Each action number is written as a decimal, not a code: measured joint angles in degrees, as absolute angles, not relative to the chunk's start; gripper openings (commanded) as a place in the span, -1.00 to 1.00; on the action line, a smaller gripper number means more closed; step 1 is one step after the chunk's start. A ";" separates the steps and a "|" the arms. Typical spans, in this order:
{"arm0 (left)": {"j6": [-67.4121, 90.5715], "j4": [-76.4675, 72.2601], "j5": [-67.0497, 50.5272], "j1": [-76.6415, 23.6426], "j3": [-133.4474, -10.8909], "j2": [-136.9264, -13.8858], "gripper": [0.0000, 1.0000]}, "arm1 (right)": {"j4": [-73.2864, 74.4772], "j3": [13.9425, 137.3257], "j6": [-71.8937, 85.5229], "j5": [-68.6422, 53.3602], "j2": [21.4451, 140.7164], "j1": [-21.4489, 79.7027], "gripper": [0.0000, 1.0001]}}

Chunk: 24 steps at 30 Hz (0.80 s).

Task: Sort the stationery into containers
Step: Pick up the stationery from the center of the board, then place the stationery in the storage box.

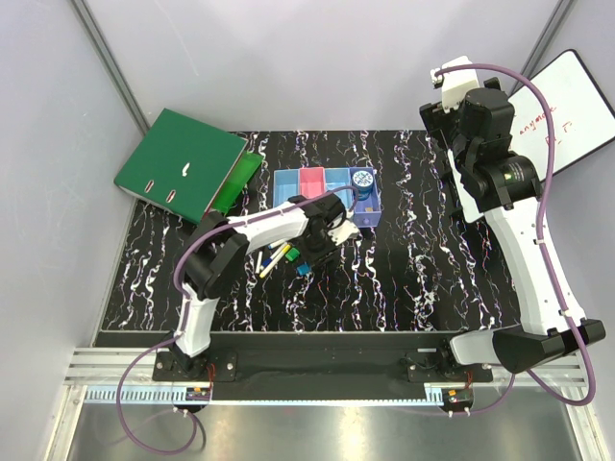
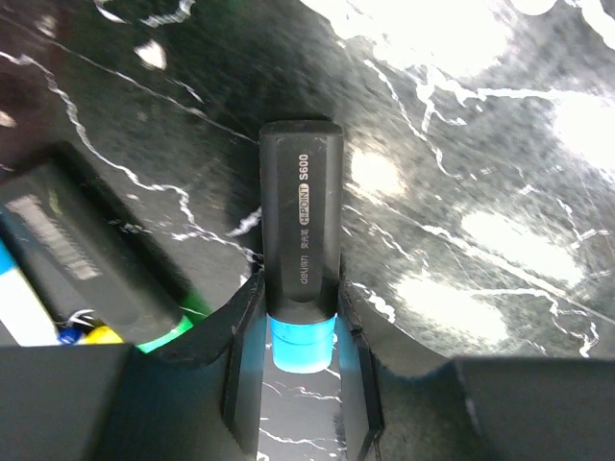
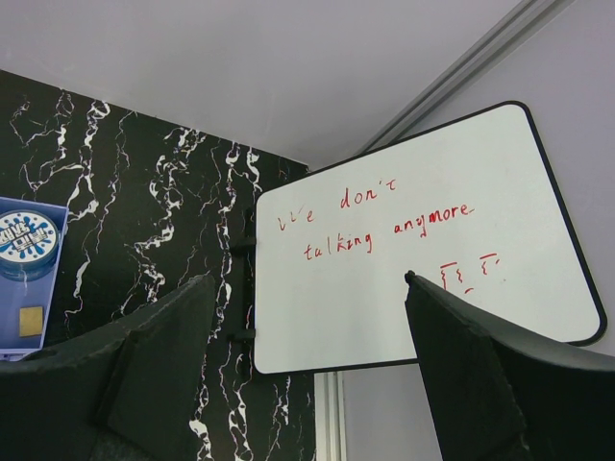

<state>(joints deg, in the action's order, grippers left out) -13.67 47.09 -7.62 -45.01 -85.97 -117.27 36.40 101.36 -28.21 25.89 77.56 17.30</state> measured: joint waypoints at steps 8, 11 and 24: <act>-13.37 51.11 -9.17 -44.66 -86.00 -107.35 -1.00 | 36.42 101.36 -28.21 25.87 77.54 17.30 0.75; -12.34 52.12 -10.63 -43.38 -89.06 -102.74 -1.00 | 36.42 101.36 -28.21 25.87 77.54 17.30 0.75; -3.53 49.69 -16.16 -24.62 -104.55 -108.05 -1.00 | 37.82 101.36 -28.21 25.76 77.52 17.30 0.75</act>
<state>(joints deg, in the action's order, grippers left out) -3.53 49.69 -16.16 -24.62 -104.55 -108.05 37.82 101.36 -28.21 25.76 77.52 17.30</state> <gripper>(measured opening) 0.330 0.876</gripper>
